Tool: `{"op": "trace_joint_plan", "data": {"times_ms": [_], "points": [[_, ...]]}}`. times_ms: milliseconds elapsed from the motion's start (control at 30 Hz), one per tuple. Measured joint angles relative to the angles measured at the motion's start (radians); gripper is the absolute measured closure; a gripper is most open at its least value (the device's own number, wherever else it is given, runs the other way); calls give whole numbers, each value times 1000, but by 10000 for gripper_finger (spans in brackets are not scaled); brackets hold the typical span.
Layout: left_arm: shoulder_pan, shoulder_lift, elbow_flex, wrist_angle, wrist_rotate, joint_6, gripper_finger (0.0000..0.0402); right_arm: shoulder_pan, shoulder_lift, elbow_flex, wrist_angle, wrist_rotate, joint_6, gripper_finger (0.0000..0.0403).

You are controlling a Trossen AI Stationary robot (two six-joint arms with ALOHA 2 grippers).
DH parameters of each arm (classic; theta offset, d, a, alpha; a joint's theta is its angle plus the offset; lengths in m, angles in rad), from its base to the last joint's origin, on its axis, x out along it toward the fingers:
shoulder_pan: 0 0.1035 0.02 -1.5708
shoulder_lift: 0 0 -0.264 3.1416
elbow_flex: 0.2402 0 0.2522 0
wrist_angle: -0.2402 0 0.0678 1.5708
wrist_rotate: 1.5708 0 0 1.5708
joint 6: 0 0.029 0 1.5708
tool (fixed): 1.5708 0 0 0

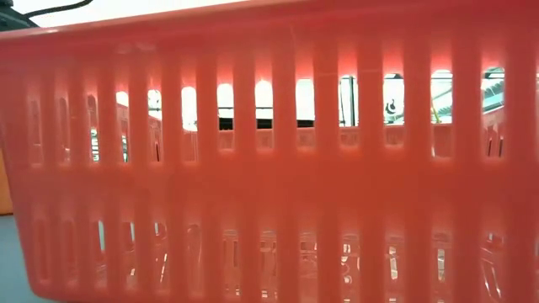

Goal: Stack baskets on shelf by color
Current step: Stack the orange bin on the stacked orange bins on the shelf

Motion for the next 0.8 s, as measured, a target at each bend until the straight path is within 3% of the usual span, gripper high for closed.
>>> {"op": "trace_joint_plan", "data": {"times_ms": [367, 600, 800], "points": [[-72, 0, -178, 134, -18, -125, 289, 0, 0, 0, 0, 0, 1, 284], [-72, 0, -204, 172, 0, -125, 290, 0, 0, 0, 0, 0, 1, 284], [-72, 0, -204, 172, 0, -131, 352, 0, 0, 0, 0, 0, 1, 284]]}}
